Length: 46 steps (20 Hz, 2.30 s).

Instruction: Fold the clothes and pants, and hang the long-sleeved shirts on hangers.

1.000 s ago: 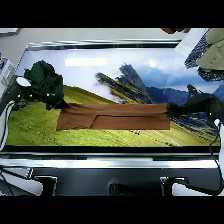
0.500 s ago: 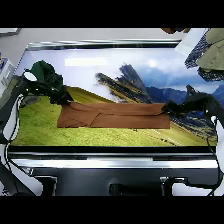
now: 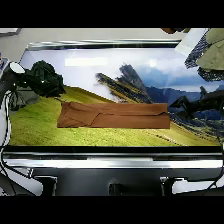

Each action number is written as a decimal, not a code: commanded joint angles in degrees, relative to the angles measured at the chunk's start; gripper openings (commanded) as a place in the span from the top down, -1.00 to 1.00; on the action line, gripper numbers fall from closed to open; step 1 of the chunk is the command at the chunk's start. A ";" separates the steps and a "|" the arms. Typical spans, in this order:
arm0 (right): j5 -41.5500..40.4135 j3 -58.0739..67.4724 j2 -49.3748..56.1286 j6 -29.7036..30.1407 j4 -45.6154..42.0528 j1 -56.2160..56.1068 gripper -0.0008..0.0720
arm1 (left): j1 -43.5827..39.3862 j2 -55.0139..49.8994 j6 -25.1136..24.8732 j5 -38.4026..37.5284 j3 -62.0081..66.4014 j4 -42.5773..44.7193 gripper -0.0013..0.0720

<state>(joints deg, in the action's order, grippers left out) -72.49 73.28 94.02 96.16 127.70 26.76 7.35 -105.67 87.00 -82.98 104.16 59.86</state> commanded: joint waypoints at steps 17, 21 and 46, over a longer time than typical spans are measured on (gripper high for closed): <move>-2.60 3.26 2.82 -1.29 -4.28 -5.90 0.89 | -6.97 -0.35 3.43 0.68 0.13 1.64 0.88; -7.58 9.16 -4.09 -5.57 -12.33 -5.90 0.89 | -17.66 -5.42 12.26 6.54 0.13 -3.50 0.92; -15.04 14.08 -25.09 -16.02 -13.25 -5.90 0.89 | -50.88 -14.43 19.50 35.98 0.17 -29.16 0.92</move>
<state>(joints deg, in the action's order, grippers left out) -87.81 87.29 69.04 80.27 113.10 20.91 -46.74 -122.74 108.55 -38.26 104.27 24.95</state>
